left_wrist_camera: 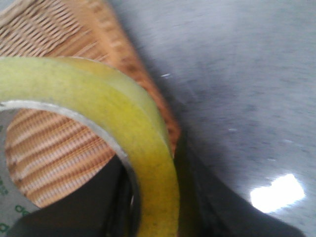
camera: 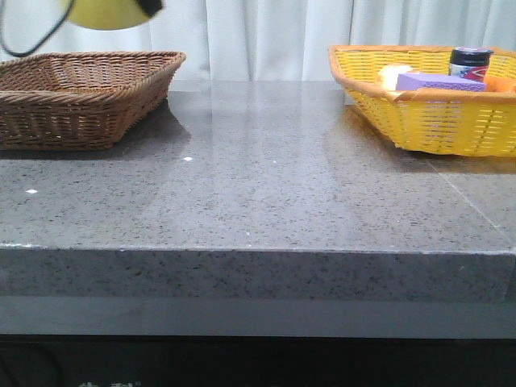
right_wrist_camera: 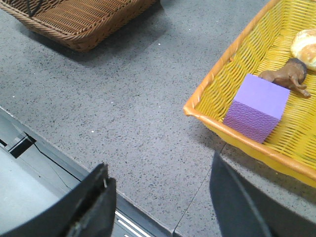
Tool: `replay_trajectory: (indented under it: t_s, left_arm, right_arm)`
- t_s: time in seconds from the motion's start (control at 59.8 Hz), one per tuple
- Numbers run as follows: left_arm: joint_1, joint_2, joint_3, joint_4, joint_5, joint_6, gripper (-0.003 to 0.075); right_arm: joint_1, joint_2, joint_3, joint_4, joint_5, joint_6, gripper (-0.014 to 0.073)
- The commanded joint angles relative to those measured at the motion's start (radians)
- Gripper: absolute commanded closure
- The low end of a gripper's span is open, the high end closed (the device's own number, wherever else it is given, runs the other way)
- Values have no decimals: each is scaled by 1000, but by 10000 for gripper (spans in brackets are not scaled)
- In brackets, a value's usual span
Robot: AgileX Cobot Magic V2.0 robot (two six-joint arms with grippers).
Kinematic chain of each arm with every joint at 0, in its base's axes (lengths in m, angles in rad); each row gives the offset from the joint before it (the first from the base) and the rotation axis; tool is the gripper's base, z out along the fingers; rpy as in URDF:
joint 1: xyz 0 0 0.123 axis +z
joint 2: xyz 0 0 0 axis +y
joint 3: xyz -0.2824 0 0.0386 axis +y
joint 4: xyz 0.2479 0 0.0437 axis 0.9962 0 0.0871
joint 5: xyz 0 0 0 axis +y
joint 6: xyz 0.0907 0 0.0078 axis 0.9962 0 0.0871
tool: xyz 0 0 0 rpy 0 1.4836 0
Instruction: Transfer tape with both arms
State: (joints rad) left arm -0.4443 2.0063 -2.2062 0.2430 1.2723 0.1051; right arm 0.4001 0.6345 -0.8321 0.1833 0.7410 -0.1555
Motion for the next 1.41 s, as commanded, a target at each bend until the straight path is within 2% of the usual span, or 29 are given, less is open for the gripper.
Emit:
replay_trajectory:
  t_s: [0.0, 0.234, 0.602, 0.652, 0.736, 0.786, 0.87, 1.138, 1.389]
  left_arm:
    - [61, -43, -38, -14, -13, -72, 586]
    - [188, 26, -34, -143, -13, -152, 586]
    - [204, 109, -34, -208, -13, -152, 576]
    - [204, 111, -34, -208, -13, -152, 545]
    - [204, 111, -34, -215, -13, -152, 434]
    - [204, 111, -34, -216, -13, -152, 329]
    - [204, 111, -37, -216, -13, -152, 253]
    - [204, 55, -47, -221, -12, -152, 294]
    - [202, -102, -42, -260, -12, -150, 337]
  right_arm:
    - [-6, -3, -24, 12, -67, -1, 147]
    - [-6, -3, -24, 12, -66, -1, 147]
    - [-6, -3, -24, 12, -66, -1, 147]
    - [-6, -3, -24, 12, -66, -1, 147]
    - [-6, -3, -24, 12, -66, -1, 147]
    - [-6, -3, -24, 12, -66, -1, 147]
    - [-6, -3, -24, 12, -66, -1, 147]
    - [-6, -3, -24, 12, -66, -1, 147]
    - [-6, -3, -24, 12, -66, -1, 147]
